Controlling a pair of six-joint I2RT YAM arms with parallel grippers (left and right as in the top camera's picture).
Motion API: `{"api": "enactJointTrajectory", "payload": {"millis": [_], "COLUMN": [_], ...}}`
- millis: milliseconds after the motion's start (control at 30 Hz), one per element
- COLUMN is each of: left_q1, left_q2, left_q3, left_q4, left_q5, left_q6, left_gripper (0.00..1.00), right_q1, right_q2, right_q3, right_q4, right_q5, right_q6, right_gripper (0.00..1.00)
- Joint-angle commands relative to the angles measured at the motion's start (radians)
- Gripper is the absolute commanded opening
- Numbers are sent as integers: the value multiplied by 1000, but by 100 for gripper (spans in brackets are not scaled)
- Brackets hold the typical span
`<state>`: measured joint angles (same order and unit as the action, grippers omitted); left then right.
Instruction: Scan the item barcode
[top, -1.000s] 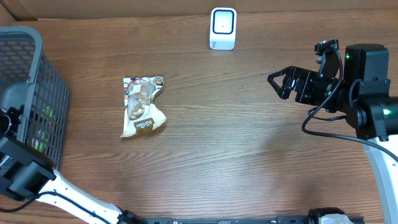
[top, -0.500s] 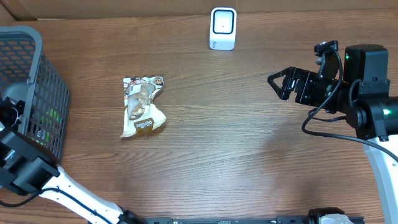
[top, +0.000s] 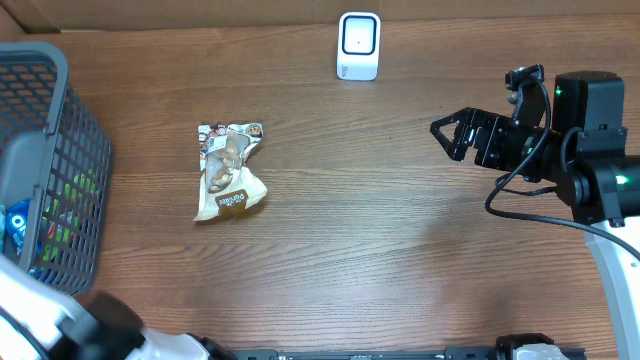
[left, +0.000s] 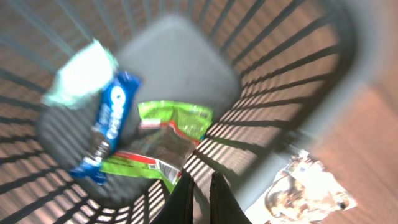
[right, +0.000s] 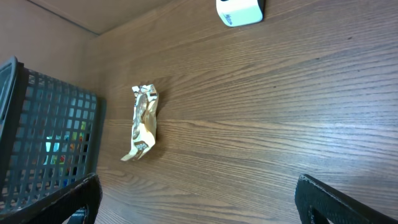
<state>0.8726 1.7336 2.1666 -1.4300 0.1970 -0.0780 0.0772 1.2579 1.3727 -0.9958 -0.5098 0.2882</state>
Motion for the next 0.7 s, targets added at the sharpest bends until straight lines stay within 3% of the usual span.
{"api": "enactJointTrajectory", "payload": {"millis": [0, 67, 167, 233, 667], "left_q1": [4, 4, 4, 4, 4], "left_q2": [-49, -42, -9, 29, 312], "left_q3": [1, -9, -43, -71, -286], "left_q4": [-18, -26, -25, -26, 56], "left_q5": [-50, -50, -50, -50, -48], "left_q6": [3, 3, 2, -9, -51], "left_gripper": [14, 59, 93, 100, 100], "right_q1": [-6, -6, -6, -6, -6], "right_q2": [-3, -3, -3, -3, -3], "right_q3": [26, 26, 26, 26, 26], "right_q4": [4, 6, 5, 5, -3], "right_q5": [-8, -8, -8, -8, -8], "right_q6": [0, 0, 0, 0, -3], "right_gripper": [100, 100, 100, 100, 100]}}
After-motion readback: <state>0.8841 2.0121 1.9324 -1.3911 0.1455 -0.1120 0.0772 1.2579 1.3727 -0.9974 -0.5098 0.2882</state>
